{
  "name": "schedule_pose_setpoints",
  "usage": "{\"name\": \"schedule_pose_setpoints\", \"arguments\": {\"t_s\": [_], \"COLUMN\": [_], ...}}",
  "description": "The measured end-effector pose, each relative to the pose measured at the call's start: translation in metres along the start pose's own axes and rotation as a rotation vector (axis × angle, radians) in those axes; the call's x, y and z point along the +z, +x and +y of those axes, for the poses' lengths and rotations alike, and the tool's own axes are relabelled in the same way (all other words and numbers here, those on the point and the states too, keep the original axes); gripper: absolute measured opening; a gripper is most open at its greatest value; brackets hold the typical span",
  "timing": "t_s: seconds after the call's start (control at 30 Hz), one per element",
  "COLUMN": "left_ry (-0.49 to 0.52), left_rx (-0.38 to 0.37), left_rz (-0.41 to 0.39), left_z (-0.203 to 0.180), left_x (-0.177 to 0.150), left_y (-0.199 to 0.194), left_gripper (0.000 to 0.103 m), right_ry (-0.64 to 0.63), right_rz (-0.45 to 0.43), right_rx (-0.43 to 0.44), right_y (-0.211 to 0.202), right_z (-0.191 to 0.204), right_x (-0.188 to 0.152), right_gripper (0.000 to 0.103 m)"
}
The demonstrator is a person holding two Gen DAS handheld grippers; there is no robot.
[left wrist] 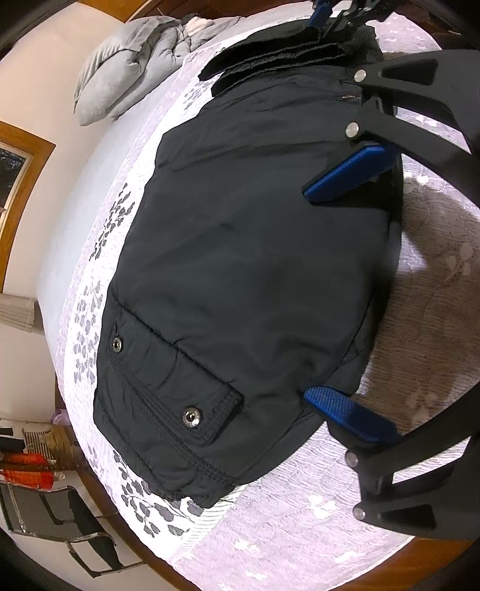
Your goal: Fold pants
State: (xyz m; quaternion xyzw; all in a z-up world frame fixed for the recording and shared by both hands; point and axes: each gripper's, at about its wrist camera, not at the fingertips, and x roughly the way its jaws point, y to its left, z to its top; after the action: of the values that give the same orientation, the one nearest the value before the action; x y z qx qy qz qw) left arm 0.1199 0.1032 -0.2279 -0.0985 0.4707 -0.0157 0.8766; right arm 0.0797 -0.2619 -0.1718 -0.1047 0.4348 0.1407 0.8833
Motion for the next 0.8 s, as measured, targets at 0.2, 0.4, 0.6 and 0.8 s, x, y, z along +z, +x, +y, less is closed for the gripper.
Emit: {"name": "schedule_pose_setpoints", "arguments": {"t_s": [0.2,0.4,0.6,0.8], "left_ry": [0.006,0.0,-0.001,0.002], "left_rx": [0.001,0.004,0.007,0.011], "left_rz": [-0.004,-0.008,-0.007,-0.006], "left_z": [0.0,0.0,0.002,0.001], "left_x": [-0.001,0.0,0.001,0.001], "left_y": [0.002,0.004,0.004,0.005], "left_gripper": [0.1,0.1,0.1,0.1], "right_ry": [-0.018,-0.09,-0.114,-0.095], "right_rz": [-0.026,-0.042,-0.002,0.011], "right_rx": [0.059,0.12,0.129,0.163], "right_y": [-0.008,-0.014,0.012,0.016], "right_z": [0.006,0.033,0.05,0.043], "right_x": [0.005,0.007,0.0,-0.001], "right_gripper": [0.011,0.011,0.011,0.021]}}
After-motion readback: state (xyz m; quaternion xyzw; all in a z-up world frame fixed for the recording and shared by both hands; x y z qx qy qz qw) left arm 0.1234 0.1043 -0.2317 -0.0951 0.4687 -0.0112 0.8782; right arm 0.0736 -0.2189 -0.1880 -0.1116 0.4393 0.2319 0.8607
